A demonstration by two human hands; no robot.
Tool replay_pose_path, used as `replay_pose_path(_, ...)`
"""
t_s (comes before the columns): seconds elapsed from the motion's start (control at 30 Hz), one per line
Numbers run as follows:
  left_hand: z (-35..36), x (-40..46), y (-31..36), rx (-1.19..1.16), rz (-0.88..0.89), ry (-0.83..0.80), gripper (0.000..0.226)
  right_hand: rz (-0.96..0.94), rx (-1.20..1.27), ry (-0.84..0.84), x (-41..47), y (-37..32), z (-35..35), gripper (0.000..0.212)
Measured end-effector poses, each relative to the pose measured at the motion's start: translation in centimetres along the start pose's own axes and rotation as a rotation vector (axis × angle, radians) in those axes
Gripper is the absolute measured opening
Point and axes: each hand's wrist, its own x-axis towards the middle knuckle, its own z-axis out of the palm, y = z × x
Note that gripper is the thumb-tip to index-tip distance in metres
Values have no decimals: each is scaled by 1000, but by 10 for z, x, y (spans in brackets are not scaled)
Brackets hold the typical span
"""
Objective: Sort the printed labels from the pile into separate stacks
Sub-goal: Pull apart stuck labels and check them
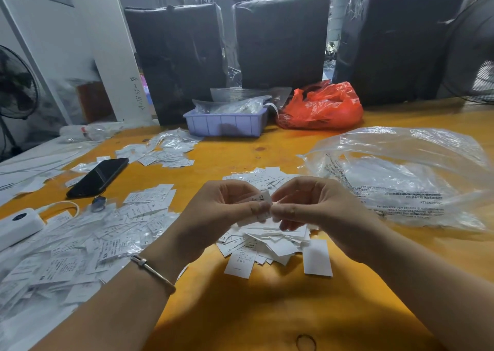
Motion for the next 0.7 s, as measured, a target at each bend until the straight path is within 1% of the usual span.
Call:
replay_pose_path(0.07,-1,1,0,-46,-2,43,20,-29,-36,4,0,1,2,33)
replay_pose_path(0.2,-2,1,-1,-65,-39,5,28,-120,2,92,-1,0,2,29)
replay_pose_path(0.3,-1,1,1,-28,-54,6,26,-145,-48,125,-2,-3,-1,24)
replay_pose_path(0.43,-4,2,2,47,27,5,45,-184,-182,123,-2,-4,1,18)
replay_pose_path(0.5,-3,0,3,78,76,-11,40,-202,-220,124,-2,-4,1,17)
replay_pose_path(0.57,-2,-2,4,109,99,-22,28,-210,-228,139,-2,-5,1,18)
replay_pose_path(0.63,-2,-1,4,154,100,-30,18,-218,-231,156,-1,-5,0,19)
replay_pose_path(0.7,-3,0,3,181,94,-37,15,-225,-238,154,-1,-5,0,20)
